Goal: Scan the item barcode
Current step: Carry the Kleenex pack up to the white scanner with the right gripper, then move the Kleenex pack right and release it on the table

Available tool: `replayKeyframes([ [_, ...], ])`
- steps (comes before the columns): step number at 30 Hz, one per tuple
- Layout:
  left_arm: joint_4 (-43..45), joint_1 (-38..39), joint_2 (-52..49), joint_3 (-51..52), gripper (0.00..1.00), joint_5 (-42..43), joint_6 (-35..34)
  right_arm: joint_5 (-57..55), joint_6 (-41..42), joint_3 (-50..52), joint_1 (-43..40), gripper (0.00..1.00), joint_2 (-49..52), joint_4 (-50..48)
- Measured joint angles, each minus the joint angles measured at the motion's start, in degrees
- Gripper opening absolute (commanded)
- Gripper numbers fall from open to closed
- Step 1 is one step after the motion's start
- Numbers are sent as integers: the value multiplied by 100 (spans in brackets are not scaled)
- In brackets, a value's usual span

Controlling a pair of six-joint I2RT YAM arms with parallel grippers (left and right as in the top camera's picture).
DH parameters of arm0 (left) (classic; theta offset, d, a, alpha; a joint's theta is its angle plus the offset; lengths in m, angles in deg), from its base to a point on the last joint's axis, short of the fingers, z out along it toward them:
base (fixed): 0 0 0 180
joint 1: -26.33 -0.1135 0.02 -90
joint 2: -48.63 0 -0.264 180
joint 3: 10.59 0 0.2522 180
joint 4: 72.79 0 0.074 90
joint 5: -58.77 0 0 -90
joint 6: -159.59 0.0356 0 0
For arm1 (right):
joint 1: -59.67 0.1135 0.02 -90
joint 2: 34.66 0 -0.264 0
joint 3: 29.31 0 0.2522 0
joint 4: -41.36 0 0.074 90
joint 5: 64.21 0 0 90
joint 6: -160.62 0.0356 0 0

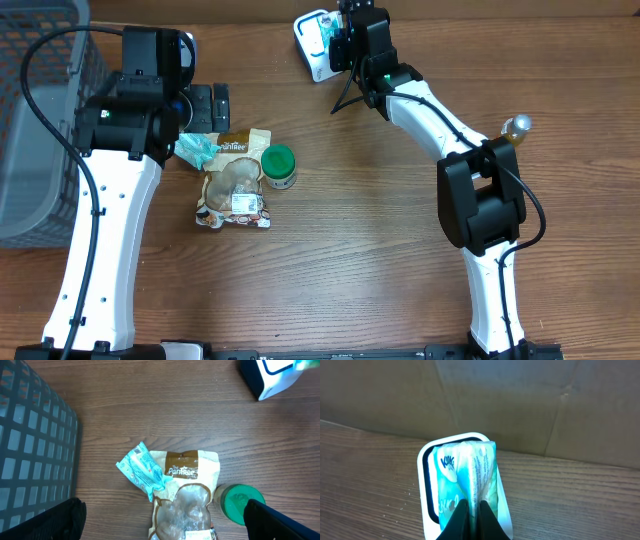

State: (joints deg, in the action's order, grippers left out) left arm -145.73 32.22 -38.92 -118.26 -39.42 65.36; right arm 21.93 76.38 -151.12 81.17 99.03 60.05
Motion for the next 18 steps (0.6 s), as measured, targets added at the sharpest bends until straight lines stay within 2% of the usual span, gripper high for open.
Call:
replayKeyframes([
  [4, 2, 0, 0, 0, 100, 0, 0, -2, -2, -7, -2, 4, -17, 9],
  [10, 2, 0, 0, 0, 99, 0, 0, -2, 2, -7, -9, 4, -385, 1047],
  [18, 2, 0, 0, 0, 100, 2, -2, 0, 2, -50, -111, 4, -2321, 3753],
])
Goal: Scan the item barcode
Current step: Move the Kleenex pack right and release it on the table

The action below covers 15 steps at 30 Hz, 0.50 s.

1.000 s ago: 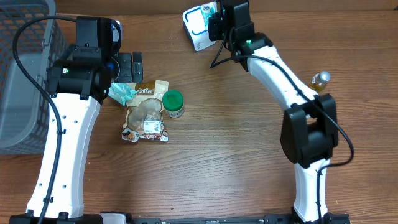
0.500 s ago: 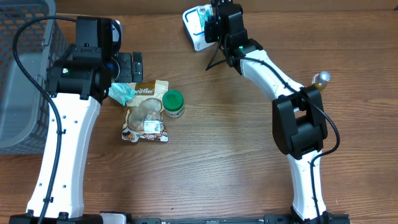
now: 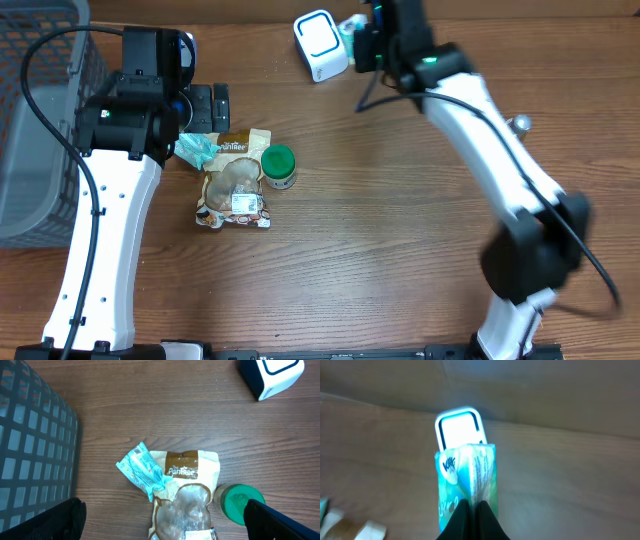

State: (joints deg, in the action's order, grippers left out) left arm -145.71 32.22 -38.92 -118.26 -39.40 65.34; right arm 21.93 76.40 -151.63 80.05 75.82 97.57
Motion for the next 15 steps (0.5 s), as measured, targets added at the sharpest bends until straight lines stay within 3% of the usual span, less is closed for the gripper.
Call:
replayKeyframes([
  [5, -2, 0, 0, 0, 99, -2, 0, -9, -2, -129, -275, 4, -599, 2131],
  [8, 2, 0, 0, 0, 99, -2, 2, -7, 2, 52, -435, 4, -546, 2859],
  [15, 0, 0, 0, 0, 99, -2, 2, -385, 299, 1384, -914, 5, -380, 3167],
])
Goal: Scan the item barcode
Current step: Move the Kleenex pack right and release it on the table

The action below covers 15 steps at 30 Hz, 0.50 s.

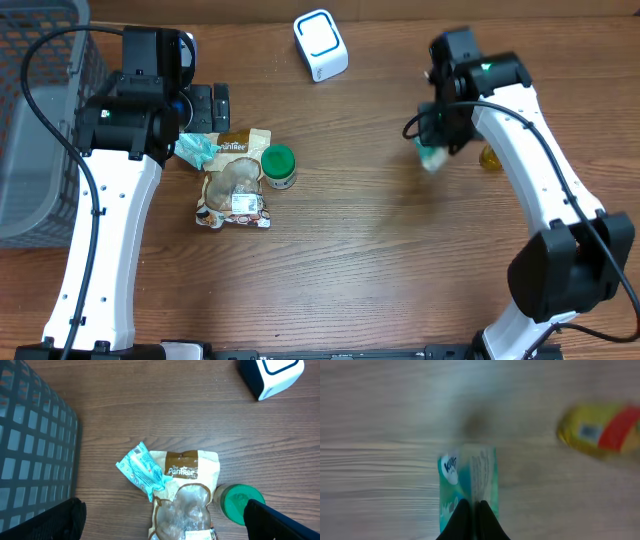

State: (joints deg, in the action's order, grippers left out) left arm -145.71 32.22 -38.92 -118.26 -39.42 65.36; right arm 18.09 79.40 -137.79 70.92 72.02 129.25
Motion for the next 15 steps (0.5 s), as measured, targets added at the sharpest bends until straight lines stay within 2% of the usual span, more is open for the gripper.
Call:
replayKeyframes([
  [5, -2, 0, 0, 0, 100, 0, -2, -535, 188, 632, -275, 7, 44, -162],
  [11, 0, 0, 0, 0, 100, 0, 0, -846, 258, 811, -448, 7, 44, -444],
  [14, -2, 0, 0, 0, 99, 0, 0, -925, 289, 826, -450, 14, 44, -584],
  [15, 0, 0, 0, 0, 99, 0, 0, -925, 315, 828, -450, 19, 44, -610],
])
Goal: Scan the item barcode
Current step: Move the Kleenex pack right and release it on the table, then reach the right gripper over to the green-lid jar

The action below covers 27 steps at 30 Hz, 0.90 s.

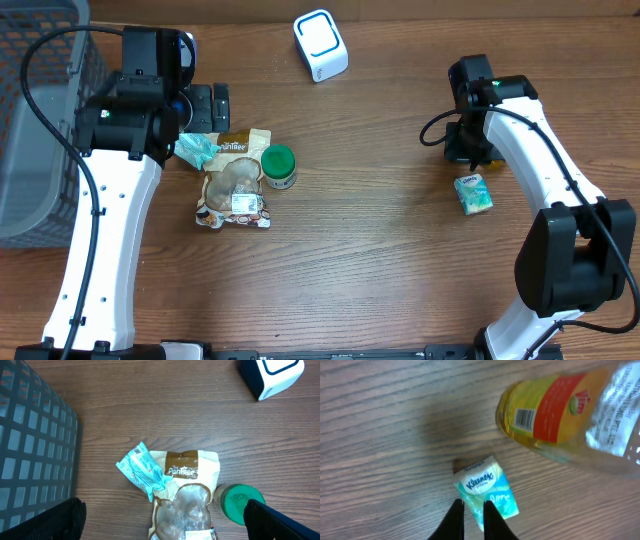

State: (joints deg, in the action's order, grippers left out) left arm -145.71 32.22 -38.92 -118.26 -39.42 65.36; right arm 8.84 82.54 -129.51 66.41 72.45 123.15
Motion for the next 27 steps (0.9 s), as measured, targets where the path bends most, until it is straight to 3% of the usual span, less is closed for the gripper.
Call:
replayKeyframes([
  [5, -2, 0, 0, 0, 100, 0, 0, 459, 197, 22, 2, 48, 0, -372],
  [9, -2, 0, 0, 0, 100, 0, 0, 1613, 289, 26, 52, 68, 0, -605],
  [10, 0, 0, 0, 0, 100, 0, 0, 1928, 315, 28, 87, 89, 0, -651],
  [11, -2, 0, 0, 0, 99, 0, 0, 2194, 343, 31, 127, 100, 0, -719],
  [20, 0, 0, 0, 0, 99, 0, -2, 4730, 595, 37, 765, 100, 0, -2055],
  [27, 0, 0, 0, 0, 100, 0, 0, 3910, 1377, 37, 2031, 100, 0, -2673],
])
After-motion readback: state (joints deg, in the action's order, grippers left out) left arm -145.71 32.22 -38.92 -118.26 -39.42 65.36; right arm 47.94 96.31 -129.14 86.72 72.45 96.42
